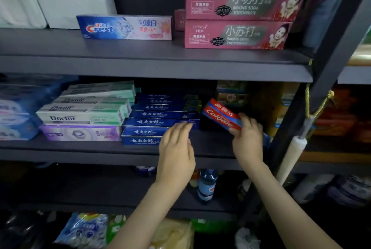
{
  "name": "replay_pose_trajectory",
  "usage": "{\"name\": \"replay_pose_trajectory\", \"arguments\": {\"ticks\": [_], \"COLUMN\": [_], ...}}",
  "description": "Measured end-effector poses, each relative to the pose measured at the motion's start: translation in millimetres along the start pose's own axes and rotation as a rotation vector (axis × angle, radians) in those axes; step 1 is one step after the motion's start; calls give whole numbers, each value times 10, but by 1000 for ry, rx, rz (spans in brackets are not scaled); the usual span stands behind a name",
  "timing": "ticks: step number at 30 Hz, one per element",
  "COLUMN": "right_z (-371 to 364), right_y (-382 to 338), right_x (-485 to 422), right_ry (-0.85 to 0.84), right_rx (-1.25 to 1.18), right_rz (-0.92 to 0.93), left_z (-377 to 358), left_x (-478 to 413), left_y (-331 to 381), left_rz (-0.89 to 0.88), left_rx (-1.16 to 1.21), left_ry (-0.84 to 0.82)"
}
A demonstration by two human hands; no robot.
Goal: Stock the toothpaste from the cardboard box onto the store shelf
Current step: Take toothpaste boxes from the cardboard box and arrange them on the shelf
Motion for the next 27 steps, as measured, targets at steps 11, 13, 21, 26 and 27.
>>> {"name": "replay_pose_trajectory", "arguments": {"ticks": [11,13,21,26,27], "right_z": [-229,-175,-261,-418,-454], "right_y": [-11,-75,-100,20,27], "right_x": [-345,-309,-289,-333,-340], "right_ry": [-120,-58,-100,-240,-259], "right_rx": [299,302,354,355,355], "right_rz": [-76,-12,125,105,119], "left_z": [-533,-569,-614,-811,-851], "left_x": [-356,-384,-453,-416,-416], "left_y": [133,69,93,118,104], "left_rz": [-168,-134,-168,-248,-255], "left_rx": [-348,-399,-442,-566,-611], "left_ry": [-165,-190,-250,-414,-448]}}
Point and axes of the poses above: each hand's wrist, its own x-axis away from the middle knuckle, its own z-axis out of the back of the hand, y = z × x, the point moved 10 cm from there along -x, towards the middle knuckle, and after that the axes turned 4 degrees about -x, right-handed, at the moved point
